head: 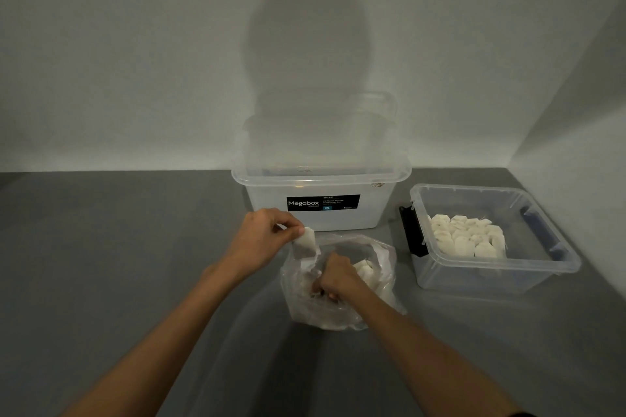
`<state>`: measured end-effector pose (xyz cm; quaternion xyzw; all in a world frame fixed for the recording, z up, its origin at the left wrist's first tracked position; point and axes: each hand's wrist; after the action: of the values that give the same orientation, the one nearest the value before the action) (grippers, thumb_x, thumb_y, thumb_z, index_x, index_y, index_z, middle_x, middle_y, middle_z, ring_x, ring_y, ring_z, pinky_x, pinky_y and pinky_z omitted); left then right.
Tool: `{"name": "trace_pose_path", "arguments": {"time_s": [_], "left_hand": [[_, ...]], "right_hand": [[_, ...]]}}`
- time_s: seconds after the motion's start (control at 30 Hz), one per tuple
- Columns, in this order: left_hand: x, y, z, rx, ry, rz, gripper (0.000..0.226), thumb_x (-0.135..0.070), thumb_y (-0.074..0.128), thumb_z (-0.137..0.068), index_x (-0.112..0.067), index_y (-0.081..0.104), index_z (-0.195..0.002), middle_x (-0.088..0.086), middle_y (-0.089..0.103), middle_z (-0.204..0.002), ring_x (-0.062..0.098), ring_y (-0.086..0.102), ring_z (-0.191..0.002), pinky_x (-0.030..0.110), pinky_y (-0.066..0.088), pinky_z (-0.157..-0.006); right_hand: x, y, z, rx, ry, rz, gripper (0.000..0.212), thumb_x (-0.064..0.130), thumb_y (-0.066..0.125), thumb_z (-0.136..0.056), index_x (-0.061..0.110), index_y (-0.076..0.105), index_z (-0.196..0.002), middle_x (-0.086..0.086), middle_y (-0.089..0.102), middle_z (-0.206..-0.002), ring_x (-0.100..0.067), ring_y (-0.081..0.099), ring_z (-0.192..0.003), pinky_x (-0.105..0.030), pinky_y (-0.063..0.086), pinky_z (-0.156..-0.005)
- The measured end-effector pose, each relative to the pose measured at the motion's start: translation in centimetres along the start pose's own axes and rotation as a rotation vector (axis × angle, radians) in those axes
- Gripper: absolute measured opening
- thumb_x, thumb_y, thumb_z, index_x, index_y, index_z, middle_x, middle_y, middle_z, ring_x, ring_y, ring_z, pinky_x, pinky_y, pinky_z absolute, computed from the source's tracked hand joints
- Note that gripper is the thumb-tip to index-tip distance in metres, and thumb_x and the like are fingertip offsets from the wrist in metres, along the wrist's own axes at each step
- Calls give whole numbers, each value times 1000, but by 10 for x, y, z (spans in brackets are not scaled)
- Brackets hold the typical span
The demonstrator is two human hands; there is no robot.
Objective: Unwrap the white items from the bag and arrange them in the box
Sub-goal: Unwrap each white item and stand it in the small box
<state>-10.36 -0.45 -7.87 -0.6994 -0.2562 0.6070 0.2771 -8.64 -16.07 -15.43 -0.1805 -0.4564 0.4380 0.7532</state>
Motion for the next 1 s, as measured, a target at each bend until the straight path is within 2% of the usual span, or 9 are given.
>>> {"name": "trace_pose_path", "arguments": {"time_s": [0.07,0.17,0.27,0.4,0.53,0.63,0.73,0.87,1.0], "left_hand": [[1,0,1,2,-4,1,10,-26,68,-86,-21,76,-91,-9,68,-90,-1,61,-77,8,43,-67],[2,-2,1,5,-10,5,10,-25,67,-87,-21,76,-90,-12,67,-86,-3,60,-76,5,41,-64],[2,-4,1,2,-13,14,9,-24,65,-88,-22,74,-88,-16,67,-81,-3,61,-75,4,41,-61],[-1,-7,-1,-5,7,37,9,-22,64,-89,-22,72,-87,-13,68,-77,-1,63,-71,3,44,-62],[-14,-7,-7,34,49,64,9,-22,66,-88,-19,74,-89,-5,71,-78,3,63,-67,9,47,-62],[-35,-5,-16,59,109,65,8,-21,68,-87,-19,75,-90,-10,70,-80,-2,61,-69,8,45,-65],[-63,-1,-27,58,179,58,9,-22,70,-85,-20,76,-90,-14,68,-82,-6,60,-75,5,43,-68],[-108,12,-44,98,229,103,9,-21,69,-85,-19,76,-90,-6,67,-88,3,61,-74,7,46,-63],[-154,33,-63,123,308,68,10,-24,69,-86,-20,76,-92,-8,70,-88,-1,62,-78,3,44,-69]], "right_hand": [[2,0,2,-7,3,9,15,8,69,-82,9,60,-94,-8,61,-80,-13,52,-49,-25,52,-53],[4,-8,7,-16,1,21,15,6,60,-88,11,53,-76,-6,59,-67,-14,53,-46,-28,54,-56],[9,-22,22,-41,-10,101,10,10,59,-91,6,59,-83,-10,67,-70,-20,65,-56,-32,59,-63],[7,-53,47,-52,-81,102,7,-1,59,-89,4,59,-84,-12,65,-76,-23,71,-60,-34,61,-59],[-2,-97,68,-67,-165,64,13,-3,64,-85,6,61,-94,-12,65,-83,-14,68,-53,-20,53,-47],[-10,-133,80,-109,-185,63,17,-3,70,-81,5,64,-94,-11,66,-82,-14,66,-50,-20,51,-44],[-22,-167,89,-141,-172,65,17,-2,71,-80,5,66,-96,-13,71,-76,-21,70,-59,-23,55,-51],[-45,-209,102,-217,-170,4,17,2,74,-78,4,69,-94,-10,72,-73,-20,72,-63,-22,57,-56],[-73,-249,113,-286,-189,-63,11,11,74,-82,9,71,-92,-6,74,-75,-15,73,-69,-31,59,-76]]}}
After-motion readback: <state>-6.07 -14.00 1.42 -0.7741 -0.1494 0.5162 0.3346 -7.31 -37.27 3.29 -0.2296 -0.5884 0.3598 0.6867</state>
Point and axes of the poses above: each hand's wrist, its own z-axis away from the middle knuckle, its own y-axis out of the palm, x = y × z
